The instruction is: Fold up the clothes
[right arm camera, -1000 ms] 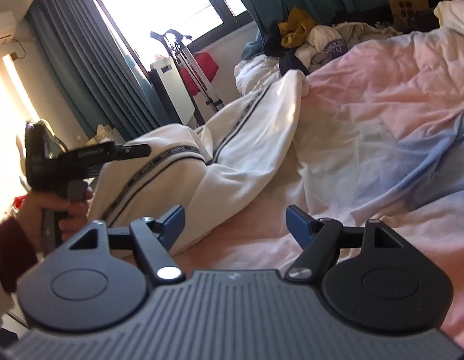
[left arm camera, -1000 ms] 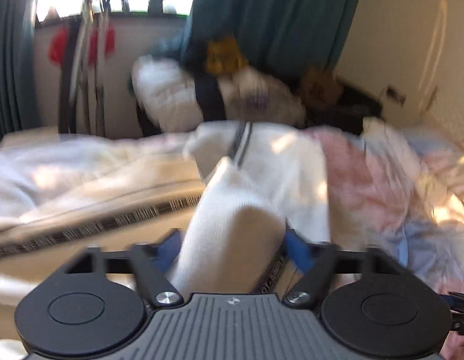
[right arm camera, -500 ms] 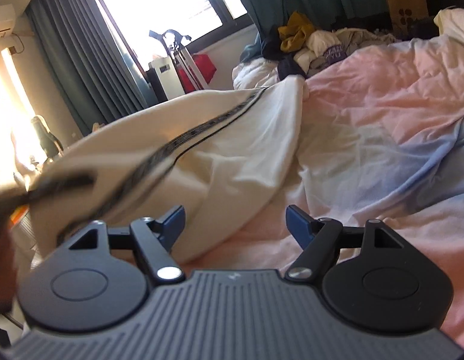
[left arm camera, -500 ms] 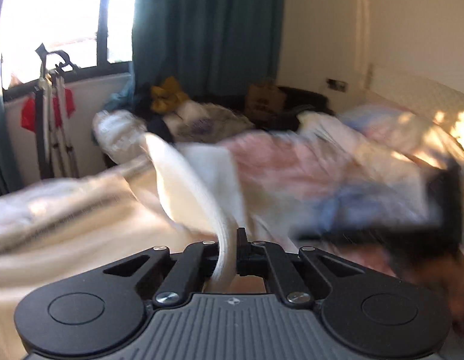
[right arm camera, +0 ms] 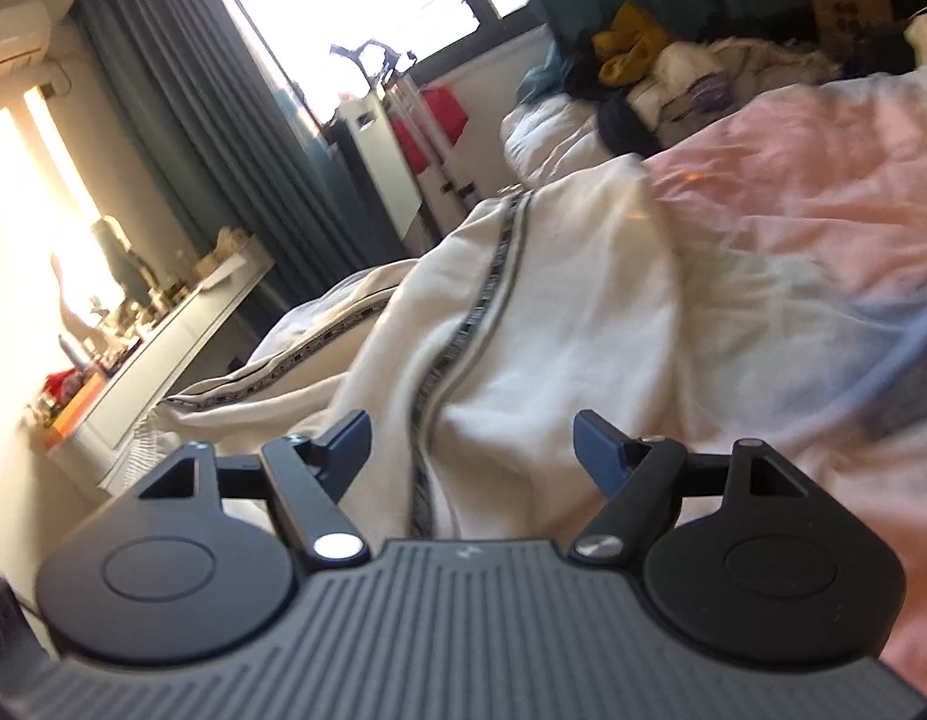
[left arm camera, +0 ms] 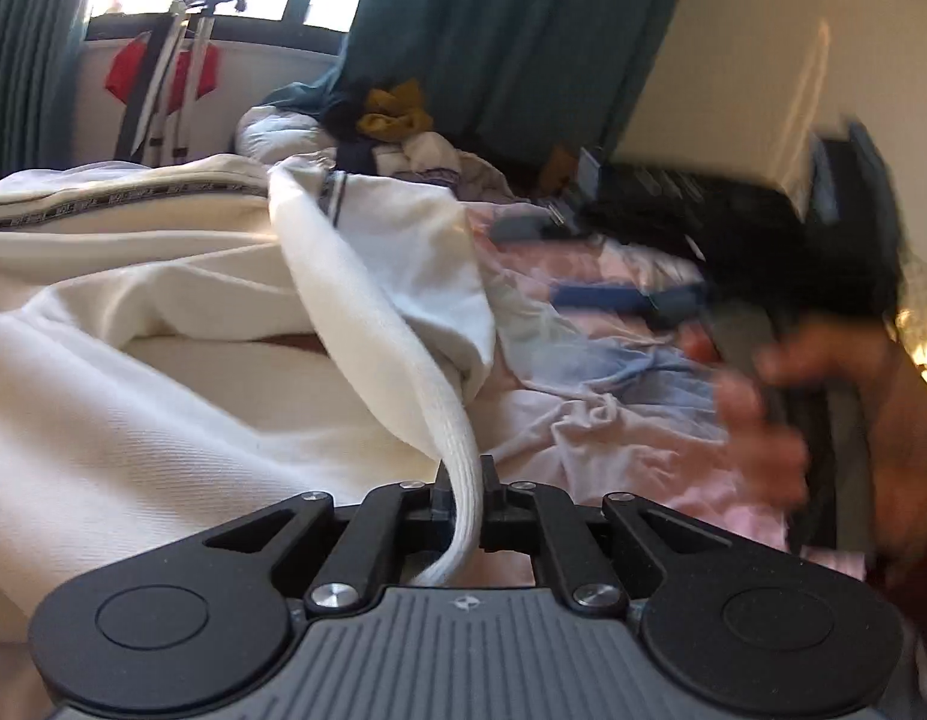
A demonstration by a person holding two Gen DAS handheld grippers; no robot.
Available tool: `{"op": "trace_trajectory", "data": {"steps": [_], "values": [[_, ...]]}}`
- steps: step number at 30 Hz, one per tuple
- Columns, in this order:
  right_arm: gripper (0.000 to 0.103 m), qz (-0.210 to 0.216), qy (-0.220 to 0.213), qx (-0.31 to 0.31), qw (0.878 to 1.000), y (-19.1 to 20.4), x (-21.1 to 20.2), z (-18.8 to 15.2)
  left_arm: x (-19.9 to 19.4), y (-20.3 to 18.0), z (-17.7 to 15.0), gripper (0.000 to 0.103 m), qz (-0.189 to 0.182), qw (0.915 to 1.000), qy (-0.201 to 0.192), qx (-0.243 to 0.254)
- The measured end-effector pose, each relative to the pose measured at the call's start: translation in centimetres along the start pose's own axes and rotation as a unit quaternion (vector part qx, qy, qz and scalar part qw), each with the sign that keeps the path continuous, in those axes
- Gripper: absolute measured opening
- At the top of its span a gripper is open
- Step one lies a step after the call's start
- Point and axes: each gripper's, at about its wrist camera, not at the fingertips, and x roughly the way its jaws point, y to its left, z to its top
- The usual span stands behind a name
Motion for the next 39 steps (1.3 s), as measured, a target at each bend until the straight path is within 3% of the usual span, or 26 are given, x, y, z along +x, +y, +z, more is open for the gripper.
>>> {"op": "trace_trajectory", "data": {"steps": [2, 8, 12, 14, 16, 18, 21, 22, 23, 25, 31, 36, 39], "values": [[0.075, -0.009, 0.004, -0.027, 1.0, 1.0, 2.7, 2.2, 0.7, -0.1, -0.2, 0.006, 0.016, 0.9998, -0.002, 0.009], [0.075, 0.004, 0.011, -0.059, 0.998, 3.2, 13.9, 9.4, 2.6, 1.0, -0.7, 0.006, 0.012, 0.9997, -0.02, 0.006], [0.075, -0.025, 0.034, -0.069, 0.997, 3.3, 22.5, 12.9, 4.2, 2.5, -1.1, 0.006, -0.002, 0.9999, -0.008, -0.013], [0.074, -0.033, 0.045, -0.065, 0.996, 3.1, 26.0, 13.8, 4.5, 3.2, -1.1, 0.006, -0.011, 0.9996, -0.012, -0.022], [0.062, -0.047, 0.056, -0.083, 0.994, 3.3, 29.4, 14.2, 4.8, 3.9, -1.1, 0.006, -0.02, 0.9992, -0.015, -0.031], [0.062, -0.086, 0.072, -0.105, 0.988, 3.4, 32.5, 14.2, 4.9, 4.2, -1.3, 0.007, -0.026, 0.9987, -0.017, -0.04], [0.057, -0.119, 0.083, -0.128, 0.981, 3.4, 34.9, 13.7, 5.2, 4.6, -1.5, 0.008, -0.029, 0.9986, -0.028, -0.034], [0.05, -0.128, 0.082, -0.137, 0.979, 3.5, 35.3, 13.6, 5.3, 4.6, -1.4, 0.008, -0.028, 0.9987, -0.027, -0.034], [0.045, -0.136, 0.079, -0.145, 0.977, 3.6, 35.5, 13.4, 5.2, 4.6, -1.4, 0.008, -0.028, 0.9987, -0.027, -0.033], [0.018, -0.142, 0.072, -0.14, 0.977, 3.2, 35.1, 13.5, 5.1, 4.6, -1.4, 0.008, -0.027, 0.9987, -0.028, -0.032], [0.009, -0.158, 0.011, -0.091, 0.983, 1.9, 29.1, 15.8, 4.9, 4.4, -1.4, 0.008, -0.025, 0.999, -0.028, -0.023], [0.008, -0.162, -0.071, -0.057, 0.983, 0.7, 19.0, 18.4, 4.4, 4.1, -1.1, 0.008, -0.02, 0.9993, -0.028, -0.012], [0.007, -0.167, -0.141, -0.028, 0.975, -1.3, 11.8, 18.9, 4.2, 3.7, -0.8, 0.008, -0.014, 0.9994, -0.03, 0.004]]}}
